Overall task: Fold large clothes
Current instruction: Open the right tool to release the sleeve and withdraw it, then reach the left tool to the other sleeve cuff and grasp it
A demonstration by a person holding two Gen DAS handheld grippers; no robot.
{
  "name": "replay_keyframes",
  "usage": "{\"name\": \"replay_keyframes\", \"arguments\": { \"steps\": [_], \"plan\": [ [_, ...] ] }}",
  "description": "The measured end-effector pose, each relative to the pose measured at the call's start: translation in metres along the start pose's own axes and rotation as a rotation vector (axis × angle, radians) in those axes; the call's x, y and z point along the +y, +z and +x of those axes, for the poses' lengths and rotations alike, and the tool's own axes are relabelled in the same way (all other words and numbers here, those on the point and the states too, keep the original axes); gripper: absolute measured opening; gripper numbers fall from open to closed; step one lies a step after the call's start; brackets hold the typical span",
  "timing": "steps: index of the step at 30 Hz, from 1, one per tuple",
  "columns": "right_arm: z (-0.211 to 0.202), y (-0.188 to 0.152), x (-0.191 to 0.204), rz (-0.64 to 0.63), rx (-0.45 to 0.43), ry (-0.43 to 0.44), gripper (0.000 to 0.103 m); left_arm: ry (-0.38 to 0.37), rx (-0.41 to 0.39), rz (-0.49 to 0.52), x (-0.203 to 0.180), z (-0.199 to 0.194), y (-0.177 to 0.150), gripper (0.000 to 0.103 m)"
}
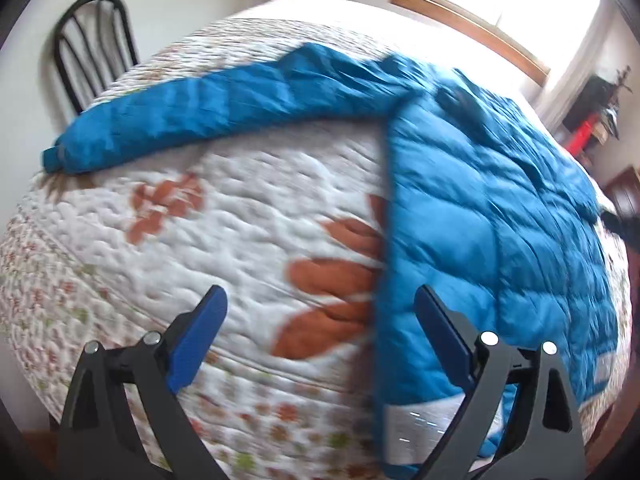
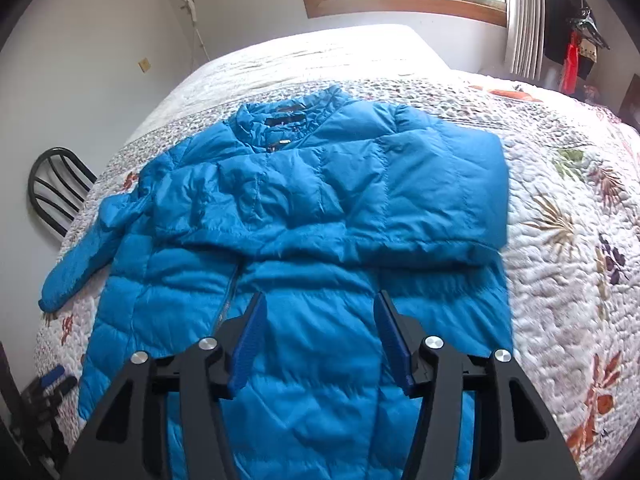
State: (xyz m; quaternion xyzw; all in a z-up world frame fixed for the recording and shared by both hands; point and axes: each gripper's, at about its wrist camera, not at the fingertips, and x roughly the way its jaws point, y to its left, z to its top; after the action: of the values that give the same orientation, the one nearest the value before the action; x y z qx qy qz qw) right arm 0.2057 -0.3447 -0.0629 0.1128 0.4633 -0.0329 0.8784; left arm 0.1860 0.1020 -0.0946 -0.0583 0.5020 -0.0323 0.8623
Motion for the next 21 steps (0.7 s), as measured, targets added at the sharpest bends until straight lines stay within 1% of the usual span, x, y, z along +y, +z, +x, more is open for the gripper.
{"name": "replay_keyframes", "arguments": {
  "steps": [2, 4, 6, 12, 15, 18, 21],
  "plan": [
    [-0.011, -0.021, -0.007, 0.008, 0.016, -0.003, 0.06, 0.045, 0.001, -0.051, 0.019, 0.003, 0.009, 0.094],
    [-0.017, -0.043, -0.012, 0.009, 0.032, 0.015, 0.06, 0.07, 0.008, -0.101, 0.037, 0.007, 0.018, 0.094],
    [-0.022, -0.064, -0.015, 0.006, 0.038, 0.007, 0.06, 0.102, 0.01, -0.145, 0.053, 0.011, 0.024, 0.094],
    [-0.04, -0.114, -0.034, 0.049, -0.003, -0.05, 0.059, 0.161, 0.001, -0.268, 0.099, 0.017, 0.047, 0.094],
    [-0.044, -0.127, -0.044, 0.079, 0.001, -0.035, 0.058, 0.216, -0.007, -0.332, 0.127, 0.017, 0.057, 0.094],
    [-0.036, -0.13, -0.045, 0.07, 0.026, -0.031, 0.057, 0.268, -0.002, -0.399, 0.157, 0.024, 0.068, 0.094],
    [-0.025, -0.129, -0.045, 0.069, 0.047, -0.033, 0.057, 0.286, 0.009, -0.488, 0.184, 0.034, 0.079, 0.094]
  ]
}}
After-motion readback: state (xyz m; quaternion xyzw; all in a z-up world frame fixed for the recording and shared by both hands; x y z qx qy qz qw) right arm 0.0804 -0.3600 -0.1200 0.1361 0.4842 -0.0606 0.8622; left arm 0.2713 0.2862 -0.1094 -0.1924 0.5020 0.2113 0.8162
